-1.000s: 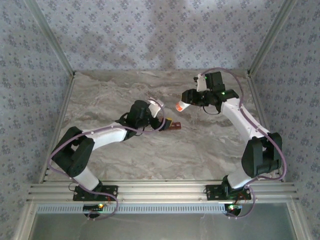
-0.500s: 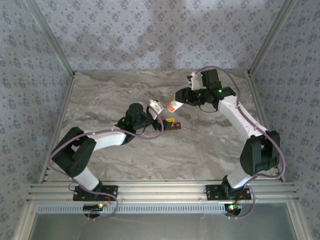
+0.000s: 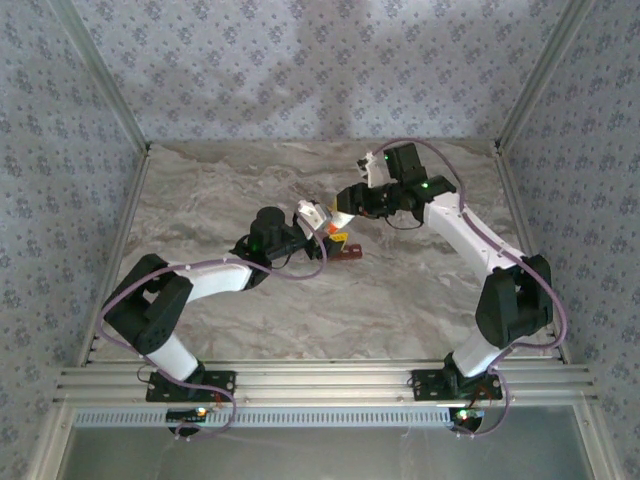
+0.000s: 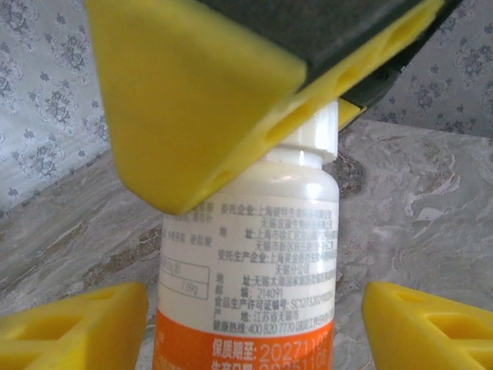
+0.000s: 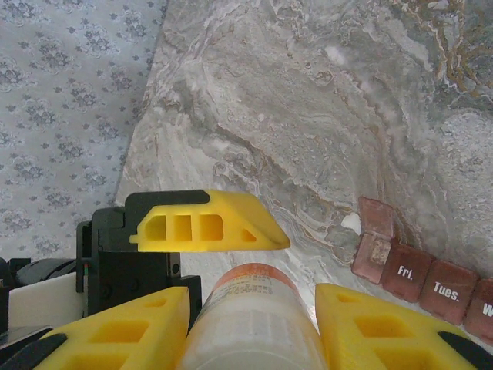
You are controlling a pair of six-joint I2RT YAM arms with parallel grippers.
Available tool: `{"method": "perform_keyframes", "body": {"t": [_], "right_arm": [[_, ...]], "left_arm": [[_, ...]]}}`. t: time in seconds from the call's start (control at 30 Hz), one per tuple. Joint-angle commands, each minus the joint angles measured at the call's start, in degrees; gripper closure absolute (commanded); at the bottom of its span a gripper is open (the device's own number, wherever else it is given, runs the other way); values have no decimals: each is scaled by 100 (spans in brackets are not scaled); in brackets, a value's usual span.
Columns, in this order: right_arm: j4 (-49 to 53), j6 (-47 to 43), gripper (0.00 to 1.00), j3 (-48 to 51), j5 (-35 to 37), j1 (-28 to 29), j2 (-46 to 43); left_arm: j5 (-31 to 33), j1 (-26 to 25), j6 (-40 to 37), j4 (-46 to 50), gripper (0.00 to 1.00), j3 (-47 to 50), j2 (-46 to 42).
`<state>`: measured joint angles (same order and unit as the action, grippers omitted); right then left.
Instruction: Sort the pills into containers
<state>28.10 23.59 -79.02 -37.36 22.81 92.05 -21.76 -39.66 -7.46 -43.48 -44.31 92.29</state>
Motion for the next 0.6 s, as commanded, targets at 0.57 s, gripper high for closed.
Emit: {"method": "perform_keyframes", "body": {"t": [0.57], "right_arm": [[-57,99,65,53,-164,136,-55]], "left_arm": [[-56,6,33,195,36,-167,-168]]}}
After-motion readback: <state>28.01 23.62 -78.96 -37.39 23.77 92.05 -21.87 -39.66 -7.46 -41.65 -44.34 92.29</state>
